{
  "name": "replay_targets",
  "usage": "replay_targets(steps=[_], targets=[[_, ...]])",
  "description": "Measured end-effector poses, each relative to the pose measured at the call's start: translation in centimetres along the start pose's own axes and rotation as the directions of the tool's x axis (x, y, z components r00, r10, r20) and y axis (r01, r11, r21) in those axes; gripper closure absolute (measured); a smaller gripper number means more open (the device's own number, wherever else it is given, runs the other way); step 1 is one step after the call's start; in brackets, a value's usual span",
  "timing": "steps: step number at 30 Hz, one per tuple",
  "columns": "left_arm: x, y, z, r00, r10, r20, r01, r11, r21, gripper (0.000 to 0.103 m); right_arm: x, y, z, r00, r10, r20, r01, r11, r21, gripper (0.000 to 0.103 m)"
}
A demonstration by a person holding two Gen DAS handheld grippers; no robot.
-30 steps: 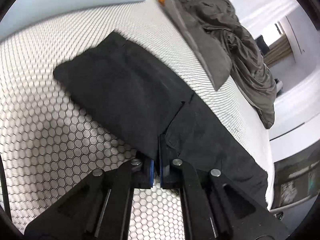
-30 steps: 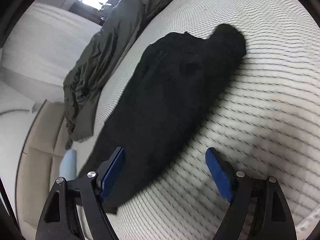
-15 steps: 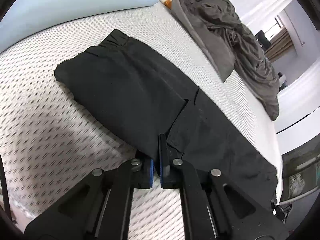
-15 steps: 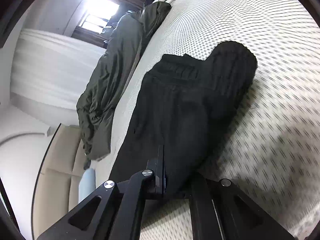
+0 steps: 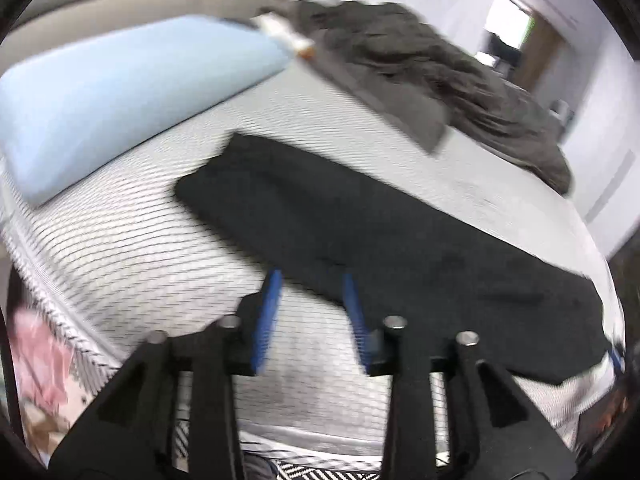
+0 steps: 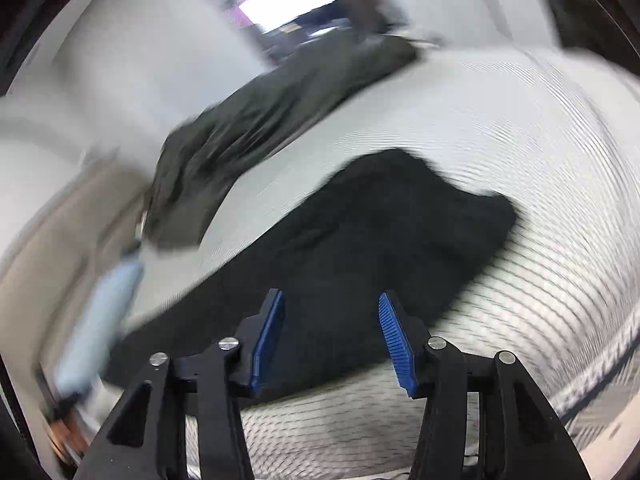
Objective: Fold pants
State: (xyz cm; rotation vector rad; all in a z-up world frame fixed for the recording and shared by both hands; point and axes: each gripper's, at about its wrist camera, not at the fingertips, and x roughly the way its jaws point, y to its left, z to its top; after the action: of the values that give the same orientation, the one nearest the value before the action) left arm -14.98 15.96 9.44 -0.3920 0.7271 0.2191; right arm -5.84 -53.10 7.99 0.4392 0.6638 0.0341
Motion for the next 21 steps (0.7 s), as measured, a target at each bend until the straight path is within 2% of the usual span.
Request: replay_targets(steps=[1,2,3,4,5,7,9,12,13,14,15,16,18,19,21], targets=[[0.0,-1.7,-0.2,0.999,-0.034,0.002,0.033,0.999,0.038,0.056,0.6,2.0,-0.3,1.000,0.010,-0.015,-0.011,0.998,-0.064,0.044],[0.1,-4.5,-0.8,0.996,-0.084,-0.002,0.084,0.991,0.104,0.051,1.8,4.2,-0.6,0.999,0.029,-0.041,-0.034,0.991,-0.132,0.027],[0.5,-6.5,-1.2,0.994,-0.113,-0.008,0.113,0.983,0.146,0.050,3.4,6.3,-1.1,0.996,0.048,-0.081,-0.063,0.979,-0.196,0.017],[0.9,-8.4,-1.8,0.990,-0.141,-0.015,0.141,0.972,0.186,0.044,4.6,8.1,-1.9,0.991,0.055,-0.123,-0.084,0.966,-0.246,0.017],[2.0,-11.4,-2.5,0.981,-0.188,-0.038,0.192,0.951,0.244,0.035,6.6,10.1,-2.5,0.982,0.058,-0.181,-0.113,0.944,-0.309,0.017],[4.0,-15.8,-3.8,0.958,-0.273,-0.086,0.286,0.903,0.320,0.031,9.6,12.8,-3.6,0.965,0.044,-0.258,-0.145,0.910,-0.388,0.017],[6.0,-19.2,-5.1,0.934,-0.320,-0.161,0.358,0.852,0.381,0.028,12.1,14.8,-4.9,0.954,0.018,-0.301,-0.159,0.877,-0.453,0.017],[8.0,-21.5,-7.8,0.914,-0.298,-0.274,0.394,0.808,0.438,0.028,14.4,16.1,-6.7,0.949,-0.059,-0.309,-0.133,0.815,-0.564,0.018],[8.2,-21.6,-8.5,0.915,-0.282,-0.290,0.392,0.797,0.460,0.028,14.6,15.9,-7.2,0.949,-0.082,-0.306,-0.124,0.791,-0.599,0.018],[7.9,-21.4,-9.4,0.923,-0.255,-0.289,0.373,0.780,0.503,0.028,14.2,15.2,-7.5,0.951,-0.103,-0.290,-0.108,0.771,-0.628,0.018],[7.3,-20.8,-9.8,0.928,-0.250,-0.276,0.363,0.772,0.523,0.028,13.8,14.3,-7.3,0.955,-0.121,-0.272,-0.089,0.756,-0.648,0.018],[7.2,-20.5,-9.3,0.930,-0.254,-0.267,0.362,0.768,0.528,0.023,13.2,12.9,-6.6,0.958,-0.149,-0.246,-0.050,0.755,-0.654,0.018],[6.7,-18.9,-8.7,0.929,-0.255,-0.267,0.360,0.783,0.507,0.021,12.1,8.7,-4.6,0.952,-0.248,-0.179,0.083,0.774,-0.628,0.016],[6.2,-17.9,-8.8,0.933,-0.249,-0.260,0.350,0.792,0.500,0.020,11.7,6.7,-3.6,0.938,-0.317,-0.140,0.172,0.776,-0.606,0.015],[6.0,-16.7,-8.5,0.937,-0.244,-0.251,0.341,0.799,0.496,0.020,11.0,2.5,-1.8,0.888,-0.454,-0.067,0.351,0.767,-0.538,0.016]])
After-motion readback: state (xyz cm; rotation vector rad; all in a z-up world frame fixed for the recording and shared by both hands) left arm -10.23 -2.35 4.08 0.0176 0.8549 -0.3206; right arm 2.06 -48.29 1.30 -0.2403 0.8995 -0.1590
